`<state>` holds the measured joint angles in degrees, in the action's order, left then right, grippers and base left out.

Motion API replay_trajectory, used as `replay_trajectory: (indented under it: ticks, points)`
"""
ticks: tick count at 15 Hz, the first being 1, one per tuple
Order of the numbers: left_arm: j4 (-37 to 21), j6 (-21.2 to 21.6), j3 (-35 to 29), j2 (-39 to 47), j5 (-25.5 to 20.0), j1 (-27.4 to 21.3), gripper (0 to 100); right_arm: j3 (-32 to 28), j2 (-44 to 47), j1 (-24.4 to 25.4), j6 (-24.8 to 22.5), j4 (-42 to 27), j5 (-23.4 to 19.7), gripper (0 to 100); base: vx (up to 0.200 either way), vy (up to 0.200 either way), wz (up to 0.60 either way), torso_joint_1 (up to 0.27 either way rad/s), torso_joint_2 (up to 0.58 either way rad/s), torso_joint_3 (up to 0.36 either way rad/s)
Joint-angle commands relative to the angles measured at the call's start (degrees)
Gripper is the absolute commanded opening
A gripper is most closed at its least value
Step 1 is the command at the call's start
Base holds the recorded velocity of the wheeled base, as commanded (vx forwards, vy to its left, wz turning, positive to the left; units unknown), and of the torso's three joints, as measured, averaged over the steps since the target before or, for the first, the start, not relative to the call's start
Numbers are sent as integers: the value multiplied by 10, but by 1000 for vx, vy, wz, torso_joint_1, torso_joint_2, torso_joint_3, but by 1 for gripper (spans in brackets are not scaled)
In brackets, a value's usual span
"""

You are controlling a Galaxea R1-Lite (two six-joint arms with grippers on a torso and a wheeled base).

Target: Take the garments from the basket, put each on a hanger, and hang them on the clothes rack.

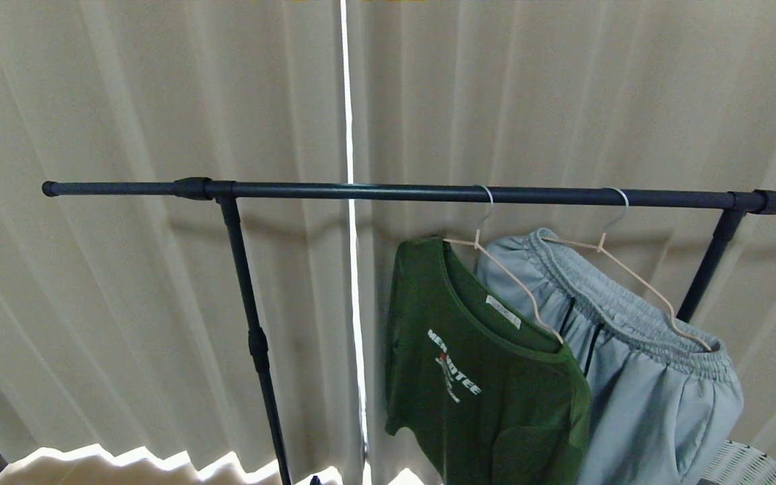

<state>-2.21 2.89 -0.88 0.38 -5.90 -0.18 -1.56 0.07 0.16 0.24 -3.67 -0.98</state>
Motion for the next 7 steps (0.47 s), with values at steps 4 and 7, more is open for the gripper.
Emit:
replay_trajectory:
  ticks: [4,7]
  points:
    - [0,0,0,1,0,0,100,1,-1,0,-1,0,0,100,0,0,0,0,0,0]
    - [0,0,0,1,-1,0,100,0,-1,0,1,0,1,100,0,0,0,0,0,0]
